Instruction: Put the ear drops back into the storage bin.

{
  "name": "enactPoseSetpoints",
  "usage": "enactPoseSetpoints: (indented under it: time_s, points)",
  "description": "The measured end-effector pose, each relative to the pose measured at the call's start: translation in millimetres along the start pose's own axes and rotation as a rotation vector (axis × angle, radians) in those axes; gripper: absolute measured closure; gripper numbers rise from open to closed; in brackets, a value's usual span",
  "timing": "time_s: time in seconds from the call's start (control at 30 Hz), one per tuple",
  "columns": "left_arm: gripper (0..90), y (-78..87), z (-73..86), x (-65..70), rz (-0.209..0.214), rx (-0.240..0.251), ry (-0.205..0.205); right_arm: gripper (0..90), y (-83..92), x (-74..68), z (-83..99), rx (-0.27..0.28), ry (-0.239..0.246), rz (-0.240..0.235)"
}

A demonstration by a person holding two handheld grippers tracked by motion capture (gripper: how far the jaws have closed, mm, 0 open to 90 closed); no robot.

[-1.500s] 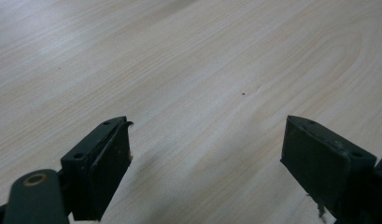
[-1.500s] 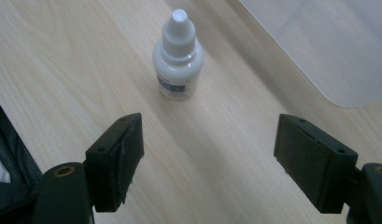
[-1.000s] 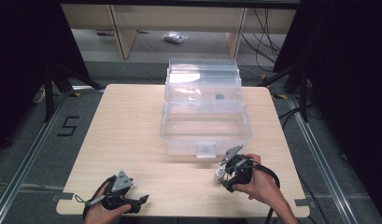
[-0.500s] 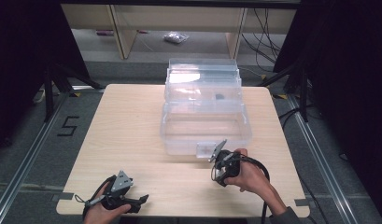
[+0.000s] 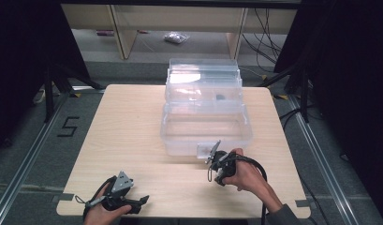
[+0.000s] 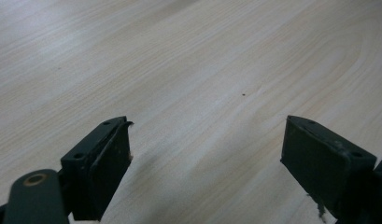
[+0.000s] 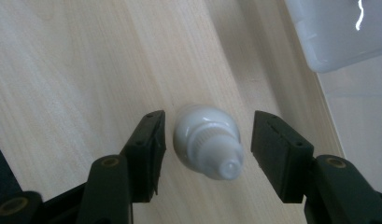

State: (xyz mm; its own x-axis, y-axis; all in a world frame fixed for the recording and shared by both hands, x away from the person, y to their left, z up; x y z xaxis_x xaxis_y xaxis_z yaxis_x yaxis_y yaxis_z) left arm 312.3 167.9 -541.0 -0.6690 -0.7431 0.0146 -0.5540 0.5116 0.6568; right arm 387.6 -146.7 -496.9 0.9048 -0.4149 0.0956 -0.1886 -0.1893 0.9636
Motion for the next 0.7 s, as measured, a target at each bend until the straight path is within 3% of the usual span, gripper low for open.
enactPoseSetpoints:
  time_s: [0.1,0.33,0.4,0.43,0.5,0.53,0.57,0.67,0.7]
  points:
    - [15.1,-0.7,0.3,0.5,0.000,0.003,0.009,48.2,-1.0,0.1,0.5,-0.012,-0.014,0.003]
    - [15.1,-0.8,0.0,1.3,0.004,0.009,0.022,59.4,-3.8,2.3,0.3,-0.022,0.038,-0.017]
    - [15.1,0.2,0.7,0.7,0.009,-0.004,0.008,59.8,-2.4,0.8,0.0,-0.039,0.028,-0.008]
    - [15.1,1.0,1.4,-0.6,0.013,-0.021,-0.010,60.0,-2.5,2.0,-0.3,-0.031,0.051,-0.016]
    - [15.1,0.8,1.2,-0.6,0.011,-0.018,-0.009,60.0,-0.7,0.2,-0.9,-0.037,0.031,-0.018]
    - [15.1,0.4,0.4,-0.2,0.009,-0.007,0.002,60.1,-1.6,3.4,-0.8,-0.017,0.058,-0.021]
    - [15.1,0.3,0.3,-0.2,0.010,-0.004,0.003,60.1,2.6,1.7,-1.8,-0.020,0.012,-0.014]
    - [15.1,1.6,1.7,-2.3,0.008,-0.032,-0.024,60.1,6.1,5.0,-1.0,-0.018,0.024,-0.008]
    - [15.1,0.1,0.5,0.0,0.008,-0.006,0.005,60.1,10.6,4.7,-1.0,0.006,-0.002,-0.029]
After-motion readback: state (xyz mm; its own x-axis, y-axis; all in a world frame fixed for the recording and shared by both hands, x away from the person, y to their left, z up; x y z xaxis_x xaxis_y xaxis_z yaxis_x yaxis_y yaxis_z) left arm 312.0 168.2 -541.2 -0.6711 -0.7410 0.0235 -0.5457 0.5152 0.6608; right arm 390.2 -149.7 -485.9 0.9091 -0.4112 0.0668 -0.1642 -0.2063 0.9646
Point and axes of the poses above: each handheld gripper's, and its own axes: y roughly backward along the jaws, z roughly out of its underside, x roughly to its right, the point moved 5 cm from there along -y, roughly forward along the jaws, and after that the axes turned 4 degrees about x, right-handed, at the moved point
